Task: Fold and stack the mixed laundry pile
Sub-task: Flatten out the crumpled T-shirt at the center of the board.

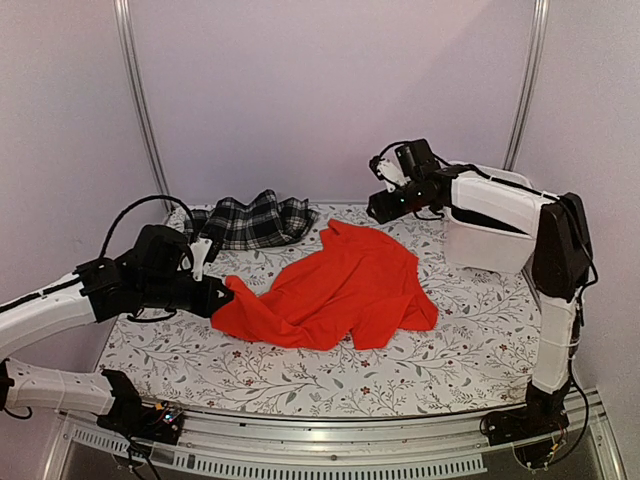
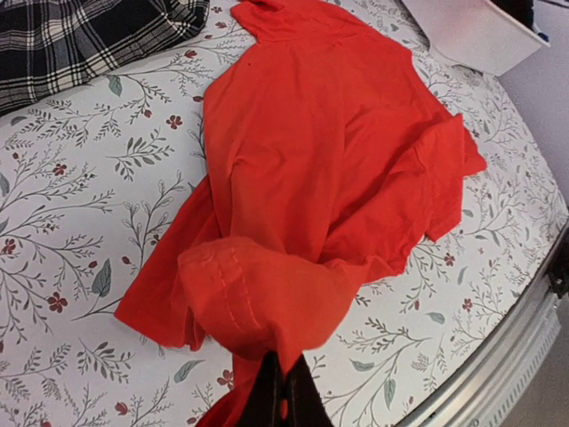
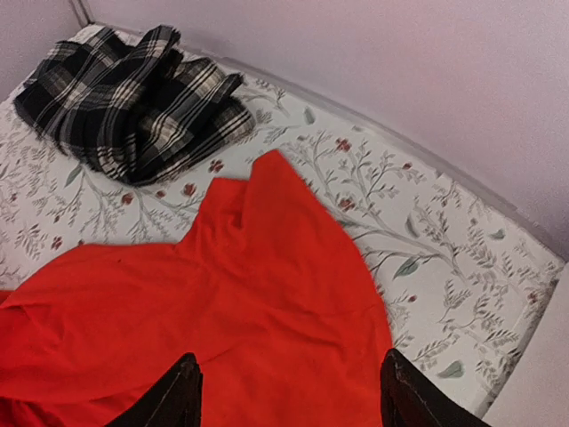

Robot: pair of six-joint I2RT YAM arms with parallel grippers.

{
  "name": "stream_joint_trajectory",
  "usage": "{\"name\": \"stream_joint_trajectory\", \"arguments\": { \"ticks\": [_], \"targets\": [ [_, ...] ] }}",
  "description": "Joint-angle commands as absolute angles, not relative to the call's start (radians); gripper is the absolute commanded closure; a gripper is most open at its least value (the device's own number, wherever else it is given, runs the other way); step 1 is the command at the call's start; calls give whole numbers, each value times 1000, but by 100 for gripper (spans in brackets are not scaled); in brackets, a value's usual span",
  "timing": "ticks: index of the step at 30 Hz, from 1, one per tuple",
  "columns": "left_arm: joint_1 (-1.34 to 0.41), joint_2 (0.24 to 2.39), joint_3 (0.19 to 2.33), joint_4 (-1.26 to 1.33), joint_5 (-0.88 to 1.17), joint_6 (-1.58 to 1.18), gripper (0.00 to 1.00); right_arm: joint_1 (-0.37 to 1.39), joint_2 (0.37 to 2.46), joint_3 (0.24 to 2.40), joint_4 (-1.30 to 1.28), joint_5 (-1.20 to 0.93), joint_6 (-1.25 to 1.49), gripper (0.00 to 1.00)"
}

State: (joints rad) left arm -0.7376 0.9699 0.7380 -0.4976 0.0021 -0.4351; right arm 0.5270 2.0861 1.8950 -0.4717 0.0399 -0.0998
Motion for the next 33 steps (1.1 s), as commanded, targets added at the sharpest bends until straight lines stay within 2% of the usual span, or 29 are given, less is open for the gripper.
{"name": "stream_joint_trajectory", "arguments": {
  "ticks": [1, 7, 12, 19, 26, 27, 28, 31, 33],
  "targets": [
    [-724, 982, 779, -518, -45, -449, 100, 529, 1786, 1530, -419, -260, 59, 35],
    [-688, 989, 767, -479, -33, -470, 100, 560, 1498, 1044, -293, -445, 249, 45],
    [-669, 1005, 762, -445, -14, -476, 100, 601, 1447, 776, -162, -464, 405, 45],
    [-664, 1014, 762, -430, -9, -477, 100, 630, 1541, 681, -8, -477, 502, 37],
    [-666, 1008, 753, -424, -8, -483, 100, 659, 1705, 696, 134, -521, 546, 38],
    [-664, 1007, 751, -422, -8, -482, 100, 662, 1719, 699, 155, -532, 559, 41],
    [-664, 1006, 750, -421, -8, -483, 100, 664, 1740, 702, 173, -551, 568, 49],
    [-666, 1005, 744, -406, 43, -468, 100, 663, 1726, 706, 172, -567, 583, 86],
    [-671, 1009, 732, -390, 70, -456, 99, 659, 1653, 710, 131, -546, 583, 99]
  ]
}}
